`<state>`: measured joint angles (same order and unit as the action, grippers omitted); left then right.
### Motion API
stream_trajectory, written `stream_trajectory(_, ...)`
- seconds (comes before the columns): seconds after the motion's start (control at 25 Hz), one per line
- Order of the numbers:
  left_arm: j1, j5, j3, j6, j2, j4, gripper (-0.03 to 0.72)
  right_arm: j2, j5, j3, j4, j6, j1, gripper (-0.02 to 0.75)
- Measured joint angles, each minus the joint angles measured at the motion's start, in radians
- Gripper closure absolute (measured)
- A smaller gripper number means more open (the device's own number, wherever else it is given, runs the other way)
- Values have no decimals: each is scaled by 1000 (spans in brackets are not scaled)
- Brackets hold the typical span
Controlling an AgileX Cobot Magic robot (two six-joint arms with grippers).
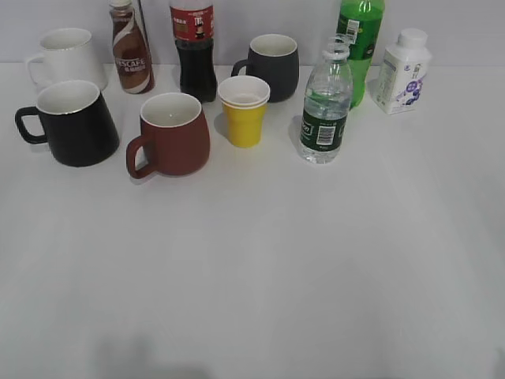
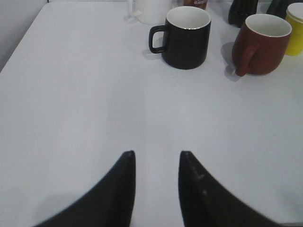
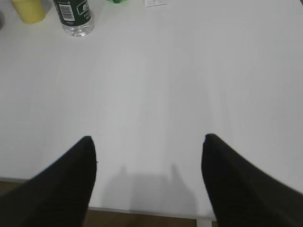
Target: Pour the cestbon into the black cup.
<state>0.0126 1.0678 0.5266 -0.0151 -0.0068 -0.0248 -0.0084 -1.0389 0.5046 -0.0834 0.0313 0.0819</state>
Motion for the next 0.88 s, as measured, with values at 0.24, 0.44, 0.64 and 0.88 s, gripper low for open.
stream_trajectory(0.24,0,0,0,0,0,0,452,0,0,0,0,0,0,218)
stream_trajectory(0.44,0,0,0,0,0,0,452,0,0,0,0,0,0,218)
stream_trajectory(0.64,0,0,0,0,0,0,452,0,0,0,0,0,0,218)
stream_trajectory(0.88,0,0,0,0,0,0,452,0,0,0,0,0,0,218)
